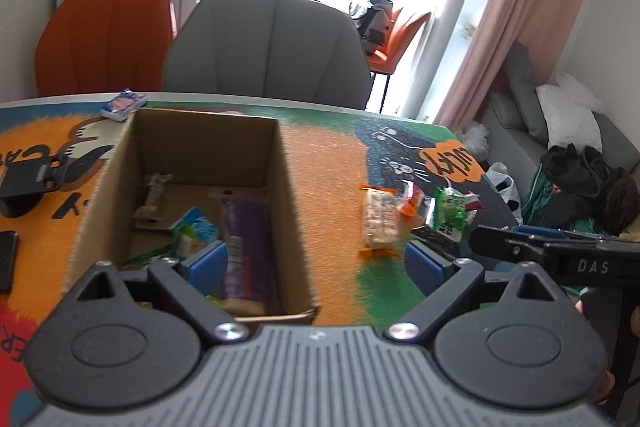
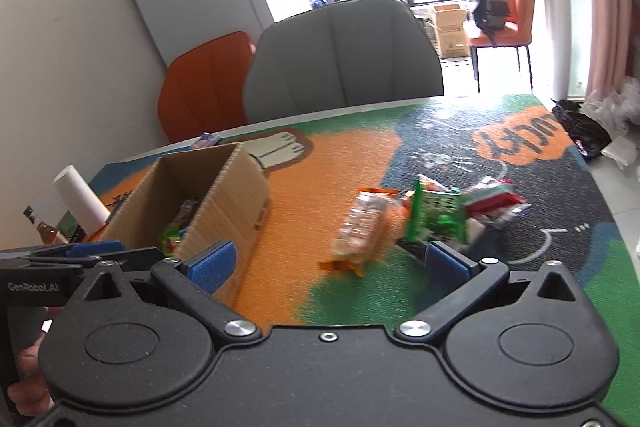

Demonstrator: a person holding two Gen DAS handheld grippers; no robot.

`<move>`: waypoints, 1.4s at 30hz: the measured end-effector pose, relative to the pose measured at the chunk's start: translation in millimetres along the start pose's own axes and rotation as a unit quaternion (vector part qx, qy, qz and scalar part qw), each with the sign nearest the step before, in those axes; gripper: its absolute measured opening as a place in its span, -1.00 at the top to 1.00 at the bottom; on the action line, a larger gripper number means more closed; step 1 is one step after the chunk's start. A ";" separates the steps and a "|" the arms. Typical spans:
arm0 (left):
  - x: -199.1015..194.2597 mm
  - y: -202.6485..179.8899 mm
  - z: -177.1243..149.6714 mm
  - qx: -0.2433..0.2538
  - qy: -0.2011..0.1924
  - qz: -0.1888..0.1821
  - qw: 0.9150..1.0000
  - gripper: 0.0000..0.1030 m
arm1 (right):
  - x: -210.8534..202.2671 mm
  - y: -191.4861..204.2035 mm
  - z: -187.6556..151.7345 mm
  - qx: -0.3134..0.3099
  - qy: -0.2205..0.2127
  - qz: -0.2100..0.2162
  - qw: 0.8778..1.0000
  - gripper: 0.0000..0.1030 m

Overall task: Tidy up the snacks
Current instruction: 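Move both tools back over the remaining snacks, then grasp the clear biscuit pack with the left gripper while the right grasps the green candy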

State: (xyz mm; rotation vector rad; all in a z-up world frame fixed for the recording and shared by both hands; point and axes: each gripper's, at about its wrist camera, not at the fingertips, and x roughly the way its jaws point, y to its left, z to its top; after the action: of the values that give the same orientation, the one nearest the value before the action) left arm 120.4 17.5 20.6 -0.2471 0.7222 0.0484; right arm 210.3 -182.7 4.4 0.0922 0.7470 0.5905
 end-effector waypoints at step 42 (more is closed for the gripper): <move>129.3 -66.8 12.0 0.023 0.038 -0.013 0.999 -0.24 | 44.3 -88.7 7.6 0.058 0.006 -0.024 0.998 -0.43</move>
State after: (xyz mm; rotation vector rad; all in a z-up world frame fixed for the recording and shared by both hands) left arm 233.9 -49.7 -42.2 -0.2144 0.7944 -0.0026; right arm 282.9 -232.1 -42.2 0.1772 0.7937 0.5033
